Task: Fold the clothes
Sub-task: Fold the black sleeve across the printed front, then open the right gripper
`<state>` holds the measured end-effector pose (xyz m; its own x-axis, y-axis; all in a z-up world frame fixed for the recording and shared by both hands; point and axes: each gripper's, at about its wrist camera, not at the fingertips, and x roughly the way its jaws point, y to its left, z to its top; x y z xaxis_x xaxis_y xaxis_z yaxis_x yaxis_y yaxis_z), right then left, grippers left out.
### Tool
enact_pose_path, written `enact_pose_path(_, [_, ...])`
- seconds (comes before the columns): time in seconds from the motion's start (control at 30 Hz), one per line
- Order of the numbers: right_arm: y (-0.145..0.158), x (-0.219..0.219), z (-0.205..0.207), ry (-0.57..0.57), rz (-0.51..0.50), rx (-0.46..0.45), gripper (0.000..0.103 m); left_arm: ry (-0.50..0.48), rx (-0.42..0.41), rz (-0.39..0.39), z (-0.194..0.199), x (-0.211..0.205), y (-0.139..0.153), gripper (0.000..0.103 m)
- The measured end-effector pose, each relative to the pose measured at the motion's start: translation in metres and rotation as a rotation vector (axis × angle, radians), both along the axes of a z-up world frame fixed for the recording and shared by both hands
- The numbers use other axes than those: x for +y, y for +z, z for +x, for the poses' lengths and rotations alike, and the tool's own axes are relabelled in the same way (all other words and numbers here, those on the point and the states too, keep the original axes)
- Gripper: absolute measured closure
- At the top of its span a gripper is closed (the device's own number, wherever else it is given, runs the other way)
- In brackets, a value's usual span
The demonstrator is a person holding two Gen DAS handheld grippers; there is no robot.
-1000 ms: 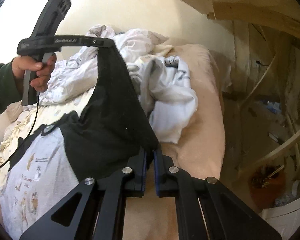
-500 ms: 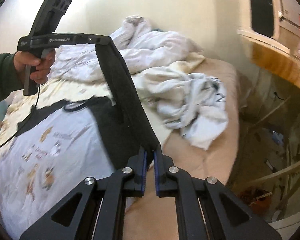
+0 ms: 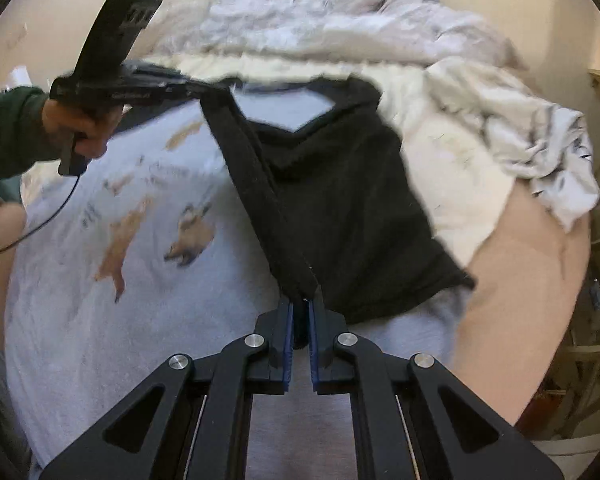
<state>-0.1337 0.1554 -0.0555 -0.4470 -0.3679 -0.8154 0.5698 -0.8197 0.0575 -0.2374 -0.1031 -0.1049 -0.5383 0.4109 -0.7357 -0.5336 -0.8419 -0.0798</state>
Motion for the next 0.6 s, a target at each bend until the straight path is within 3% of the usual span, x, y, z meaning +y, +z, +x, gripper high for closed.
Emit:
enact_pose_path(0.17, [-0.015,-0.016,0.003,-0.006,0.084,-0.016,0.091,-0.001,-0.037,-0.002,0.002,-0.007,-0.022,0.101])
enact_pose_path(0.33, [-0.019,0.011,-0.005,-0.043,-0.044,-0.158,0.079,-0.043,-0.104,-0.036,0.022,-0.021,-0.033,0.097])
enact_pose_path(0.47, [-0.009,0.047,-0.005,-0.117,-0.091,-0.176,0.077,-0.009,-0.141,-0.039,0.028,-0.043,-0.029,0.063])
enact_pose_path(0.6, [0.007,0.098,-0.008,-0.307,-0.179,-0.117,0.077,0.045,-0.138,0.068,0.024,-0.048,-0.005,0.063])
